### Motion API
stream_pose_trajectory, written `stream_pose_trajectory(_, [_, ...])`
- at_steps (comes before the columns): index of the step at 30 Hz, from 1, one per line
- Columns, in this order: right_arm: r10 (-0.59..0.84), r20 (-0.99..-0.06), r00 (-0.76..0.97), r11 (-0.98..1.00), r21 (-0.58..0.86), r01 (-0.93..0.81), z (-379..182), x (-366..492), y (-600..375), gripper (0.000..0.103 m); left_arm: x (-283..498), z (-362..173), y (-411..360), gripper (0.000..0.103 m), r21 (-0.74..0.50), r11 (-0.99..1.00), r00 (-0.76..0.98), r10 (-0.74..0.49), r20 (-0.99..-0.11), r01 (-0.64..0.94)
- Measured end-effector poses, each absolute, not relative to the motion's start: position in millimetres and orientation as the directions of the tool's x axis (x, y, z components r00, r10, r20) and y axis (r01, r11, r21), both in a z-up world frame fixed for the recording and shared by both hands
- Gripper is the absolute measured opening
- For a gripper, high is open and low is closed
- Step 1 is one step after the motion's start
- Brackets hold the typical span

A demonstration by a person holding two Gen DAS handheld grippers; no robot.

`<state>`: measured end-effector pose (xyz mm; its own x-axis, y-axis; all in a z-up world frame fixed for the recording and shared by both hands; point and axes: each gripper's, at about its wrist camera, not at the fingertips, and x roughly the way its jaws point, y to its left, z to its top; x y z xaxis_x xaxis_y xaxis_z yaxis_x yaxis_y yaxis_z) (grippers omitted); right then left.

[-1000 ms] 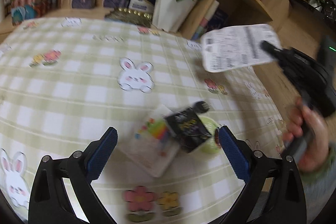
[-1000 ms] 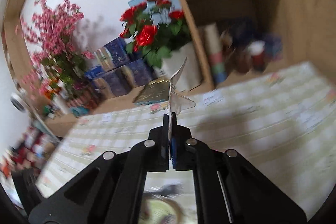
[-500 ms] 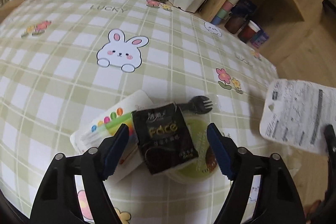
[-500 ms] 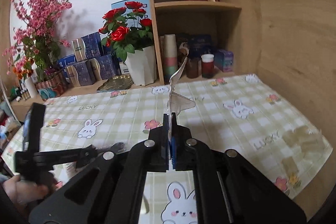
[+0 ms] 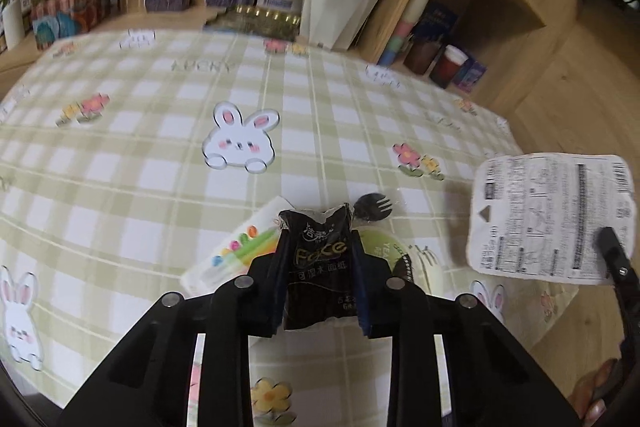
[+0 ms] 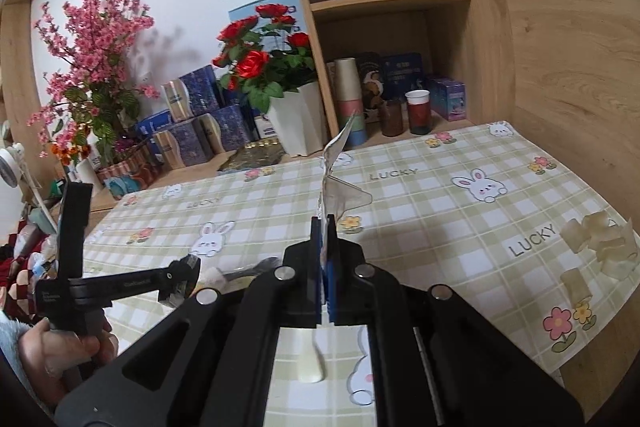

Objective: Collect trash
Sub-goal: 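Grasp the black Face tissue pack with the left gripper while the right gripper holds the sheet, then carry both items to the bin and release the sheet with the right gripper while left carries the pack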

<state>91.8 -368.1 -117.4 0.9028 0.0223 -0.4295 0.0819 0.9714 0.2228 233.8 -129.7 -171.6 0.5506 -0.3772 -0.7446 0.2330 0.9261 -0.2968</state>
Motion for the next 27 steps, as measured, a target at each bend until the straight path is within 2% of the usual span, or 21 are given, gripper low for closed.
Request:
stream_pose_trajectory(13, [0.156, -0.432, 0.888, 0.976, 0.208, -0.070, -86, 62, -309, 0.006, 155, -111, -50, 0.027, -0.283, 0.916, 0.618, -0.401, -0.676, 0.286])
stream_pose_trajectory(27, [0.349, -0.536, 0.769, 0.935, 0.259, -0.243, -83, 13, -249, 0.006, 74, -100, 9, 0.027, -0.304, 0.916, 0.648, -0.401, -0.647, 0.263])
